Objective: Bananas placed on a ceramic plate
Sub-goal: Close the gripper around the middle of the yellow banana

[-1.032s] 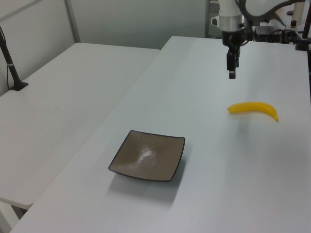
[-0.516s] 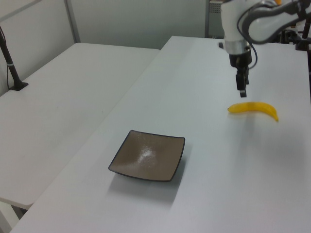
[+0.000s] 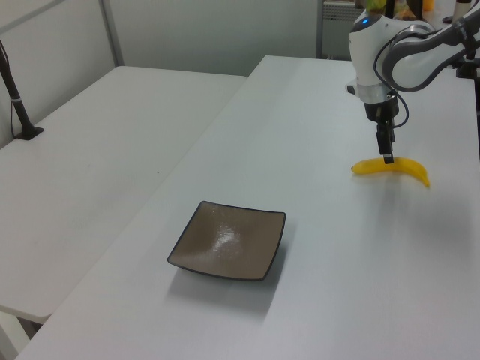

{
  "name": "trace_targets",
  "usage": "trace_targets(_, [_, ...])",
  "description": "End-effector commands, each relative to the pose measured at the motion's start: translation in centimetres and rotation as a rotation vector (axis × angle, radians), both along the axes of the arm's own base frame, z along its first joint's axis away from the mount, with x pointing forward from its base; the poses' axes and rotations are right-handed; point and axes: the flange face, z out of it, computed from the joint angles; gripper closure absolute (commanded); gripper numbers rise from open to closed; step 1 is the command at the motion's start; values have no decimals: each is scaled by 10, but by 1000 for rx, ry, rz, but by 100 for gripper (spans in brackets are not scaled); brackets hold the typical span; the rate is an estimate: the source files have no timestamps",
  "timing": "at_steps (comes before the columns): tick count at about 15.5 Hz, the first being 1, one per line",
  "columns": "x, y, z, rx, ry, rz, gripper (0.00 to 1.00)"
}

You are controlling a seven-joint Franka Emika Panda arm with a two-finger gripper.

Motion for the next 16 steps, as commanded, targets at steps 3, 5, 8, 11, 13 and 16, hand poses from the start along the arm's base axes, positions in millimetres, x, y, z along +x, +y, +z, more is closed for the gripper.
trace_targets(3, [-18,-18,-24,15,-2,64,0])
trace_targets(5, [-18,-19,-29,16,2,61,0])
trace_targets(8, [-21,-21,-41,-2,-5,87,0])
trace_targets(11, [-28,-20,-54,-1,-24,100,7])
trace_targets(13, [-27,-20,-53,-1,-29,100,47])
trace_targets(16, [-28,-23,-51,-2,-25,94,85])
